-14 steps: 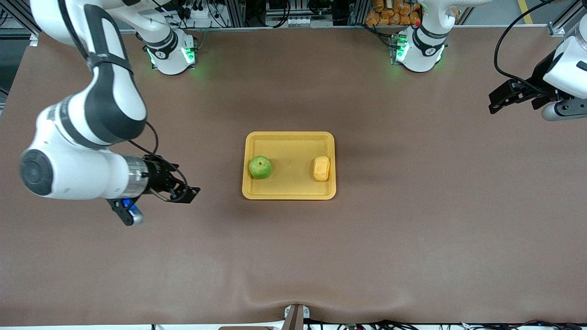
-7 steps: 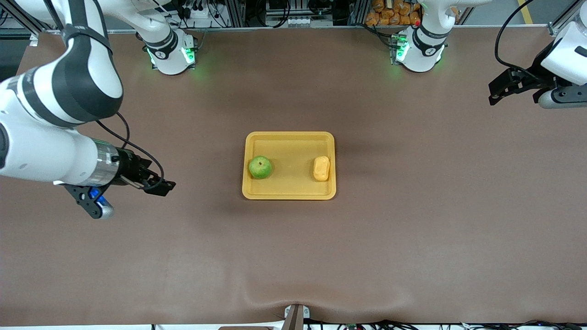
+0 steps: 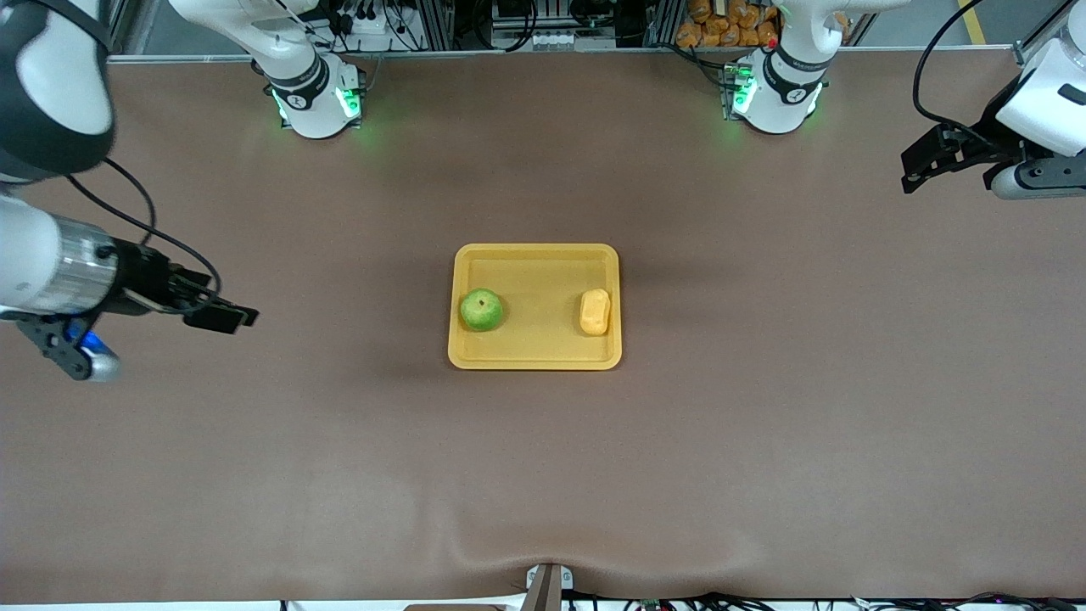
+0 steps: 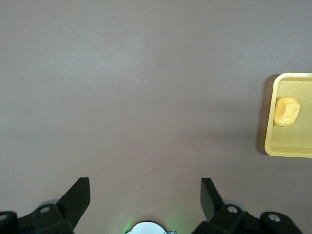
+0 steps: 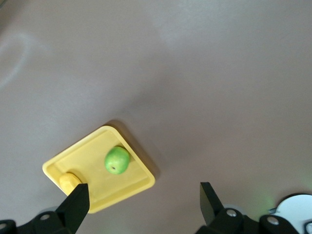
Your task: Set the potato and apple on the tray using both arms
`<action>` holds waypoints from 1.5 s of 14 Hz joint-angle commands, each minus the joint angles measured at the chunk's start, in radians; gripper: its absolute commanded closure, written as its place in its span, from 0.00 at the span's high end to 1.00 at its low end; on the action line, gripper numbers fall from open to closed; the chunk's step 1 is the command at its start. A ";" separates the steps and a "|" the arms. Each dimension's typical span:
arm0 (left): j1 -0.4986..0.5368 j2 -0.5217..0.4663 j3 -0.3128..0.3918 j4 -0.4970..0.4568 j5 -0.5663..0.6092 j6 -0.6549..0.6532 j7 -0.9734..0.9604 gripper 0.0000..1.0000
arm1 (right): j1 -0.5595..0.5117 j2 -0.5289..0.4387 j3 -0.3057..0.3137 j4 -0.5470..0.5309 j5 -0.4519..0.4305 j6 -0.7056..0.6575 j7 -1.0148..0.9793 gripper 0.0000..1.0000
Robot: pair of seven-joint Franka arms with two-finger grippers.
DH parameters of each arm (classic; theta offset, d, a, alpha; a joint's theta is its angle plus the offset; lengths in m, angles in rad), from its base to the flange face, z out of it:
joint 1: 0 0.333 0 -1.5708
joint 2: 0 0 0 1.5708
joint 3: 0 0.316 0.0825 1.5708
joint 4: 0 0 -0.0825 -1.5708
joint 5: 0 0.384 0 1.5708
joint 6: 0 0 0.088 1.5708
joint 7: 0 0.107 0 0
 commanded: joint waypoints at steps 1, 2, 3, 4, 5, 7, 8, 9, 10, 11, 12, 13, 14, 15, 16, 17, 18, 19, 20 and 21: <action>0.010 -0.026 -0.006 -0.014 -0.018 -0.012 0.022 1.00 | -0.047 -0.052 0.036 -0.013 -0.050 -0.034 -0.089 1.00; 0.012 -0.026 -0.006 -0.014 -0.018 -0.014 0.022 1.00 | -0.064 -0.065 0.036 -0.013 -0.060 -0.049 -0.124 1.00; 0.012 -0.026 -0.004 -0.014 -0.018 -0.014 0.020 1.00 | -0.082 -0.077 0.036 -0.016 -0.060 -0.060 -0.153 1.00; 0.012 -0.026 -0.004 -0.013 -0.018 -0.014 0.020 1.00 | -0.096 -0.089 0.036 -0.017 -0.061 -0.063 -0.181 1.00; 0.012 -0.026 -0.006 -0.014 -0.018 -0.014 0.020 1.00 | -0.105 -0.101 0.036 -0.017 -0.063 -0.075 -0.215 1.00; 0.012 -0.028 -0.006 -0.014 -0.018 -0.015 0.022 1.00 | -0.119 -0.138 0.036 -0.028 -0.077 -0.111 -0.276 1.00; 0.012 -0.029 -0.006 -0.014 -0.018 -0.015 0.022 1.00 | -0.113 -0.163 0.036 -0.045 -0.107 -0.120 -0.282 1.00; 0.012 -0.029 -0.006 -0.013 -0.018 -0.015 0.022 1.00 | -0.105 -0.196 0.037 -0.080 -0.136 -0.117 -0.284 1.00; 0.012 -0.029 -0.004 -0.013 -0.018 -0.015 0.020 1.00 | -0.101 -0.230 0.040 -0.114 -0.146 -0.114 -0.291 1.00; 0.012 -0.029 -0.004 -0.013 -0.018 -0.015 0.020 1.00 | -0.102 -0.255 0.042 -0.137 -0.153 -0.115 -0.346 1.00; 0.012 -0.029 -0.004 -0.013 -0.018 -0.015 0.020 1.00 | -0.104 -0.284 0.042 -0.173 -0.173 -0.108 -0.421 1.00; 0.012 -0.029 -0.004 -0.013 -0.018 -0.017 0.020 1.00 | -0.107 -0.307 0.041 -0.206 -0.193 -0.094 -0.475 1.00; 0.012 -0.029 -0.004 -0.013 -0.018 -0.017 0.022 1.00 | -0.108 -0.324 0.039 -0.236 -0.196 -0.077 -0.517 1.00; 0.013 -0.029 -0.004 -0.011 -0.018 -0.017 0.022 1.00 | -0.110 -0.345 0.039 -0.265 -0.198 -0.060 -0.546 1.00; 0.012 -0.028 -0.004 -0.011 -0.018 -0.017 0.022 1.00 | -0.110 -0.376 0.039 -0.310 -0.199 -0.042 -0.555 1.00; 0.012 -0.028 -0.004 -0.010 -0.018 -0.015 0.022 1.00 | -0.110 -0.422 0.039 -0.376 -0.216 -0.008 -0.558 1.00; 0.012 -0.028 -0.004 -0.011 -0.018 -0.017 0.022 1.00 | -0.108 -0.478 0.042 -0.454 -0.222 0.030 -0.563 1.00; 0.012 -0.028 -0.004 -0.010 -0.018 -0.017 0.022 1.00 | -0.107 -0.531 0.044 -0.523 -0.224 0.062 -0.568 1.00; 0.012 -0.029 -0.006 -0.010 -0.018 -0.017 0.023 1.00 | -0.107 -0.560 0.044 -0.558 -0.224 0.073 -0.577 1.00; 0.012 -0.029 -0.006 -0.010 -0.018 -0.017 0.028 1.00 | -0.107 -0.568 0.044 -0.563 -0.224 0.072 -0.597 1.00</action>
